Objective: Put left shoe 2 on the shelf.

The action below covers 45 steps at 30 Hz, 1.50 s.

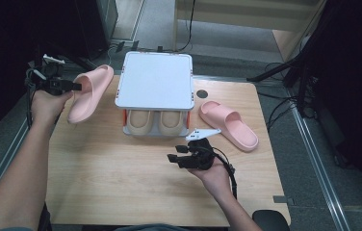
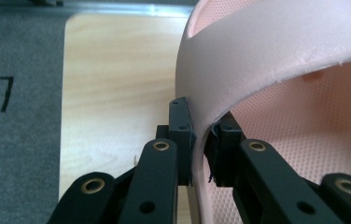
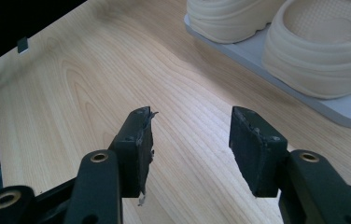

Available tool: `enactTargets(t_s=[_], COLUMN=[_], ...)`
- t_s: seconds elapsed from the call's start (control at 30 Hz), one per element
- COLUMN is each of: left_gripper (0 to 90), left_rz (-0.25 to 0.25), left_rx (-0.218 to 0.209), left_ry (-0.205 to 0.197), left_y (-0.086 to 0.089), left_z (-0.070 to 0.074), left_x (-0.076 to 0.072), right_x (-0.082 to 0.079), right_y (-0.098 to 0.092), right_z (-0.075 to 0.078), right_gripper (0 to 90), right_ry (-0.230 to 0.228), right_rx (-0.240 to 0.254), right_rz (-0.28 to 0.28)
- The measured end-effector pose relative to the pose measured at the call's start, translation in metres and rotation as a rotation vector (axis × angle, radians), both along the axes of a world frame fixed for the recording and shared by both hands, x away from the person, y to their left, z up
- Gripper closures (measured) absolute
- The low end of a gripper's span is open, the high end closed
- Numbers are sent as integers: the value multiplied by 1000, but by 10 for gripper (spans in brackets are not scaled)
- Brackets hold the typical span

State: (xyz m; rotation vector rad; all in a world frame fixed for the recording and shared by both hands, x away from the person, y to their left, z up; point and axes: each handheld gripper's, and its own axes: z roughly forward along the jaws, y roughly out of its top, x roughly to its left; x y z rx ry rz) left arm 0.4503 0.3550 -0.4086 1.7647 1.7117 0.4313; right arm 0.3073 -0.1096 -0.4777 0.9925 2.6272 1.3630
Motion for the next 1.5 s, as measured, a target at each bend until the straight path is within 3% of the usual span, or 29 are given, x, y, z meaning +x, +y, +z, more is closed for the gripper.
enactTargets(t_s=[0.33,0.57,1.03,1.27,1.5], left_gripper=[812,807,800,792,782], left_rz=[-34,-82,-148,-162,-168], left_rx=[24,30,70,85,109], left_ry=[-72,-86,-105,-71,-69], left_y=[-32,-59,-114,-131,-147], left_z=[53,73,89,82,76], left_x=[11,22,37,46,51], right_x=[0,1,2,2,3], right_y=[6,4,6,6,6], right_z=[1,2,2,2,2], right_gripper=[500,500,500,500,500], right_ry=[-20,-20,-21,-25,-18], right_rx=[-23,-13,-11,-10,-9], right_rz=[22,19,30,32,31])
